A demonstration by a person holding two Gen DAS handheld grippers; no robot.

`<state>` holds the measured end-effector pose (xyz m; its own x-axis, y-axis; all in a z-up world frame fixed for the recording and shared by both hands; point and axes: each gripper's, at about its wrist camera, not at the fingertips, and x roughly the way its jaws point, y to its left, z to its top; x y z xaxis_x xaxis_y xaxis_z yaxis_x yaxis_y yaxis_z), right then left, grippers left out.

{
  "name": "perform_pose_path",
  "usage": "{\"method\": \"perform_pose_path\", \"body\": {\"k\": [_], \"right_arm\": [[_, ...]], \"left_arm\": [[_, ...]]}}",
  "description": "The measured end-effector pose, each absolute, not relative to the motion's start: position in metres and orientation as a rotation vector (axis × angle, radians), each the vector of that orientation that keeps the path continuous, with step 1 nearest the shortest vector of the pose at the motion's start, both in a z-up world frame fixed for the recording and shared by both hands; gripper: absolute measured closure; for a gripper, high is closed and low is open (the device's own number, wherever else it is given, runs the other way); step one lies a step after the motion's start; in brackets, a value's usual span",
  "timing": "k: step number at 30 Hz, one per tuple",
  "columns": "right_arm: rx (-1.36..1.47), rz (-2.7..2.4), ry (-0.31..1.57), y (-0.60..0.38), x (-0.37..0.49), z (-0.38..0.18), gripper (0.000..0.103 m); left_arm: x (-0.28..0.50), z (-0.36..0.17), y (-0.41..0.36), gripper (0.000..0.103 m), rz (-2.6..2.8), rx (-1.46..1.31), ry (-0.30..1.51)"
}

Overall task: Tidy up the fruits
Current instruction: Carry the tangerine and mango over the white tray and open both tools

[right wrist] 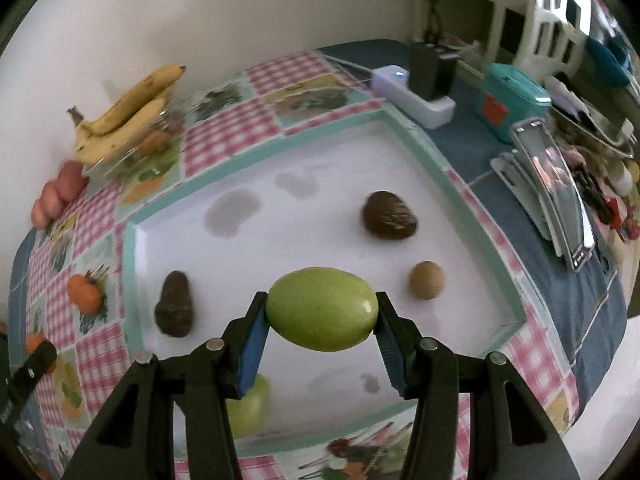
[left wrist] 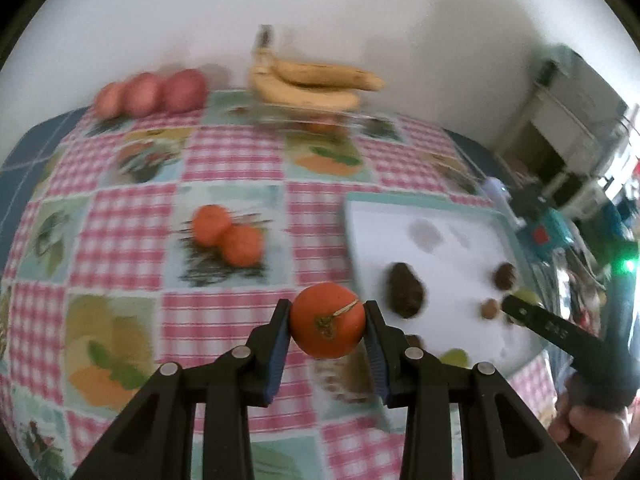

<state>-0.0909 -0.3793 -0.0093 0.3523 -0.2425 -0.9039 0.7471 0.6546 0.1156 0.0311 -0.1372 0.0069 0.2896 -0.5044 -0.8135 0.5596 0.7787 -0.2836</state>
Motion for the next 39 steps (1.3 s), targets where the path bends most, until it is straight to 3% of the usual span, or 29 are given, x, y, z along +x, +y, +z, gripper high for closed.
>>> {"method": "perform_pose_path", "body": {"k": [19, 39], "right_arm": [[0.595, -0.695, 0.984, -0.427, -0.068, -0.029, 0.05], [0.515, -0.706, 1.057, -0.425, -0.048, -0.058, 0.05]], "left_arm": [[0.059, -0.019, -0.246, 0.065, -0.818, 0.238, 0.956], [0.072, -0.061, -0.265, 0.065, -0.81, 0.291, 1.026]]}}
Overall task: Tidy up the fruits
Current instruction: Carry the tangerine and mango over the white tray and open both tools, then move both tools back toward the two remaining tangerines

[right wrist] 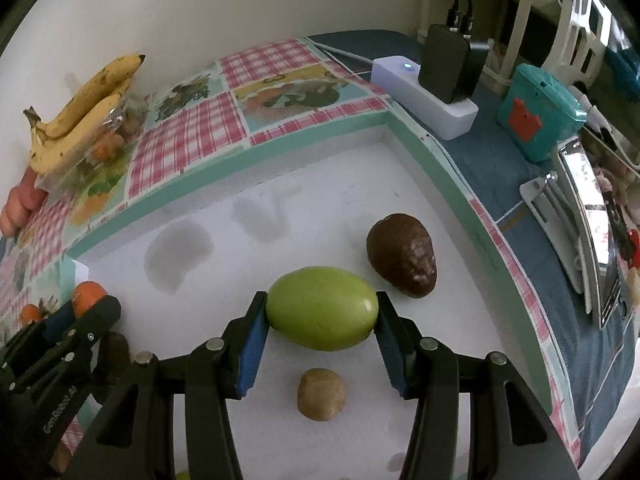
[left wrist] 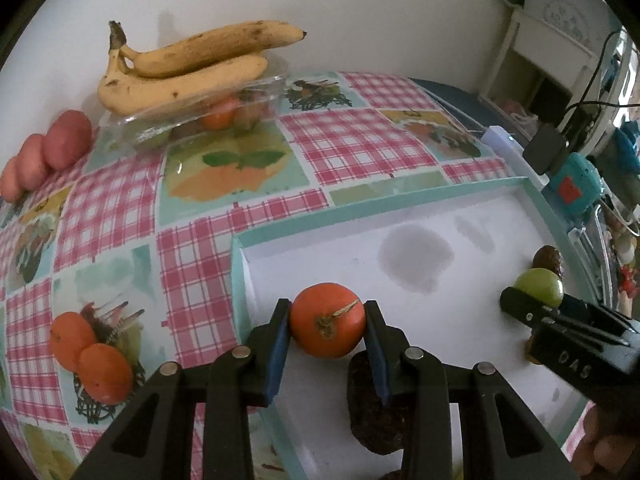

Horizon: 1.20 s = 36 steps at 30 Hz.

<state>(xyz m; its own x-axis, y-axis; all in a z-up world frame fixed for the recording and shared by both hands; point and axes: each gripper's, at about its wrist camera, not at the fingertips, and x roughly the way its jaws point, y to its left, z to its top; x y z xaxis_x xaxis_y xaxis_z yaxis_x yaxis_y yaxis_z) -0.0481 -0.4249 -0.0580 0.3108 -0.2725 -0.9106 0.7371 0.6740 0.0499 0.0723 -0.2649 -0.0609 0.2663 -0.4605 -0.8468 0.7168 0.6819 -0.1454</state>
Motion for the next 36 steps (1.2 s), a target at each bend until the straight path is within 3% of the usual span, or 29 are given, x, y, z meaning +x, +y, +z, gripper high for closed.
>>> {"method": "perform_pose_path", "body": {"k": [6, 10, 18, 22, 25, 27, 36], "right_arm": [[0.483, -0.716, 1.063, -0.42, -0.046, -0.058, 0.048], [0.499, -0.707, 1.06, -0.422, -0.046, -0.057, 0.048], [0.488, -0.705, 1.01, -0.409, -0.051, -0.031, 0.047], [0.481, -0.697, 0.991, -0.399, -0.052, -0.021, 0.042], [0.467, -0.692, 0.99, -0.39, -0.051, -0.019, 0.028], [0.46, -0.683, 0.996, -0.384, -0.051, -0.019, 0.027], [0.426, -0.664, 1.01, -0.355, -0.051, -0.017, 0.026]], "left_arm": [[0.071, -0.057, -0.264, 0.062, -0.814, 0.296, 1.053], [0.065, -0.042, -0.258, 0.048, -0.813, 0.296, 1.03], [0.062, -0.018, -0.225, 0.042, -0.739, 0.265, 1.031], [0.066, -0.011, -0.198, 0.023, -0.668, 0.214, 1.027], [0.072, -0.007, -0.174, 0.005, -0.588, 0.176, 1.025], [0.078, -0.005, -0.157, 0.0, -0.53, 0.156, 1.021], [0.096, -0.014, -0.065, 0.0, -0.255, 0.055, 1.083]]}}
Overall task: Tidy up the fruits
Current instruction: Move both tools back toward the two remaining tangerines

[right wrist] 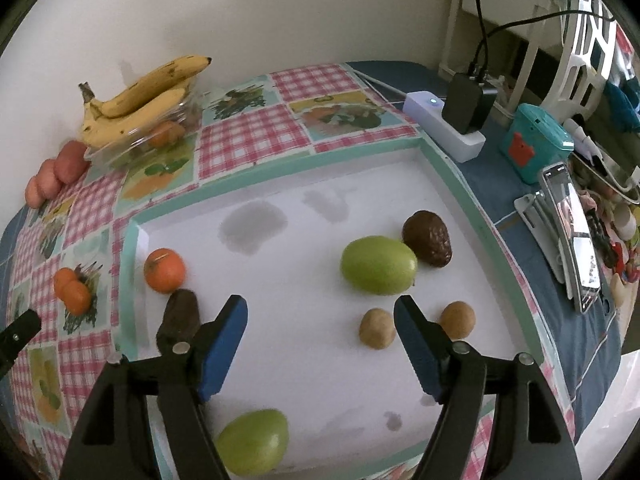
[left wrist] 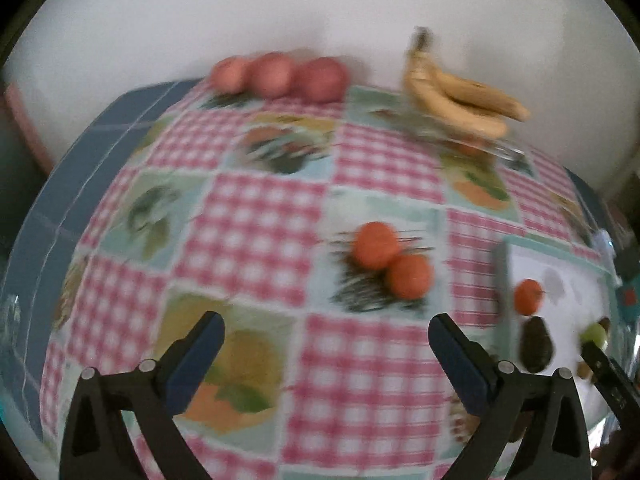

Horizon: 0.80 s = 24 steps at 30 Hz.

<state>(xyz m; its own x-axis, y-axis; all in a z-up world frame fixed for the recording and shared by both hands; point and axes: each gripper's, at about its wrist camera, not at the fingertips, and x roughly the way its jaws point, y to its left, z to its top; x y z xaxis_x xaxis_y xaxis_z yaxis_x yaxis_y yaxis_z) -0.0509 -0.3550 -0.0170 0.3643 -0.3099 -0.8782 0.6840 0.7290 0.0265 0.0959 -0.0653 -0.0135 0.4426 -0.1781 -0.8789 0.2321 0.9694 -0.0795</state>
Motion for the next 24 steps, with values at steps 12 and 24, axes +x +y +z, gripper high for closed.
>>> {"method": "perform_pose_path", "body": {"k": [12, 24], "right_arm": [[0.361, -0.592, 1.019, -0.311, -0.043, -0.01, 0.017], [0.289, -0.444, 0.959, -0.259, -0.021, 0.006, 0.017]], "left_arm": [[0.097, 0.001, 0.011, 0.0, -0.116, -0.003, 1.043], [0.102, 0.003, 0.024, 0.0, -0.127, -0.05, 1.045]]}}
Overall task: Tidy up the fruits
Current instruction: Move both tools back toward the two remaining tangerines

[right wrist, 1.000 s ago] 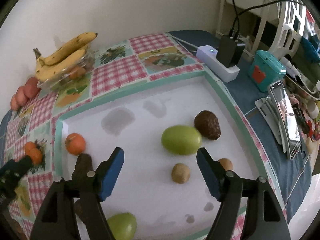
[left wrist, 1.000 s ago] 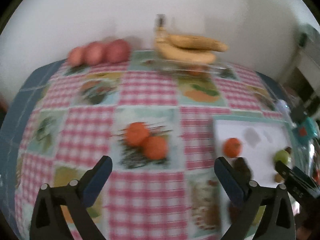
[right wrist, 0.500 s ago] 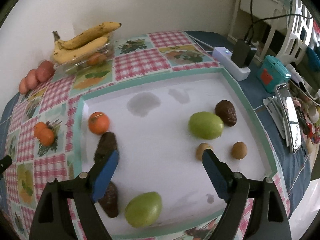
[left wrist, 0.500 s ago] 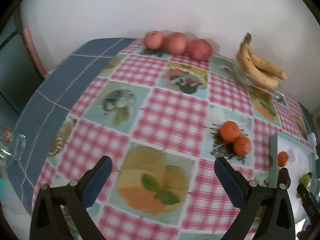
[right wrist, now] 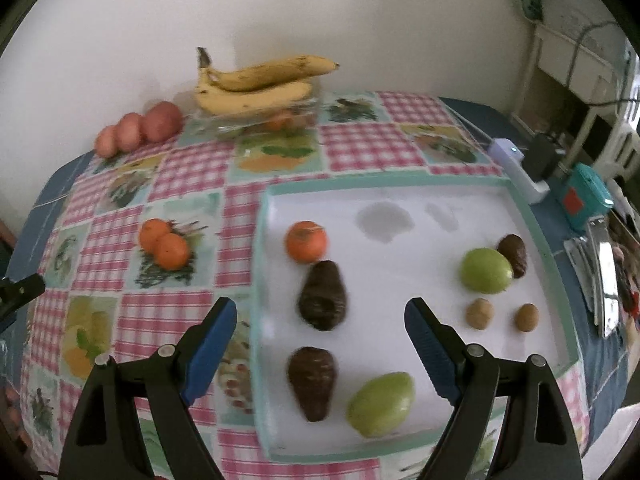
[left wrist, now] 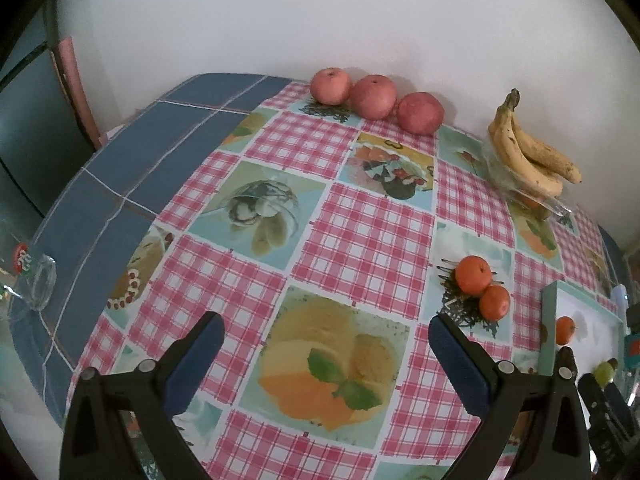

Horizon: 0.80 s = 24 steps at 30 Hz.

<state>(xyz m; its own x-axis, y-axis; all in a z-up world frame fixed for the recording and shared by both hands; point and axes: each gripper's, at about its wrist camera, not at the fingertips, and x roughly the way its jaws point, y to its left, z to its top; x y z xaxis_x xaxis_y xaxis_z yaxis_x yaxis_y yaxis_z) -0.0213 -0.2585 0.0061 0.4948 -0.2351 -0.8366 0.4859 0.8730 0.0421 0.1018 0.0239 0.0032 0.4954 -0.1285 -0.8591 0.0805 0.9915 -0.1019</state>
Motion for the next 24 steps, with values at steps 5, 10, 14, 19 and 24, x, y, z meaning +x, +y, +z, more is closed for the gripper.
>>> {"method": "perform_pose_path", "body": {"k": [5, 10, 14, 19, 24], "right_arm": [[0.289, -0.383, 0.937, -0.245, -0.01, 0.009, 0.016], [0.307, -0.346, 0.931, -0.239, 0.003, 0.01, 0.016], [0.295, -0.31, 0.926, -0.232, 0.016, 0.012, 0.016], [0.325, -0.267, 0.934, -0.23, 0.036, 0.011, 0.016], [0.321, -0.249, 0.951, -0.226, 0.059, 0.007, 0.016]], "left_arm": [[0.109, 0.0, 0.026, 0.0, -0.137, -0.082, 1.055], [0.12, -0.003, 0.031, 0.0, -0.143, -0.132, 1.061], [0.128, -0.004, 0.034, 0.0, -0.147, -0.167, 1.052], [0.141, -0.013, 0.028, 0.0, -0.159, -0.156, 1.072], [0.153, -0.022, 0.023, 0.0, -0.167, -0.144, 1.094]]}}
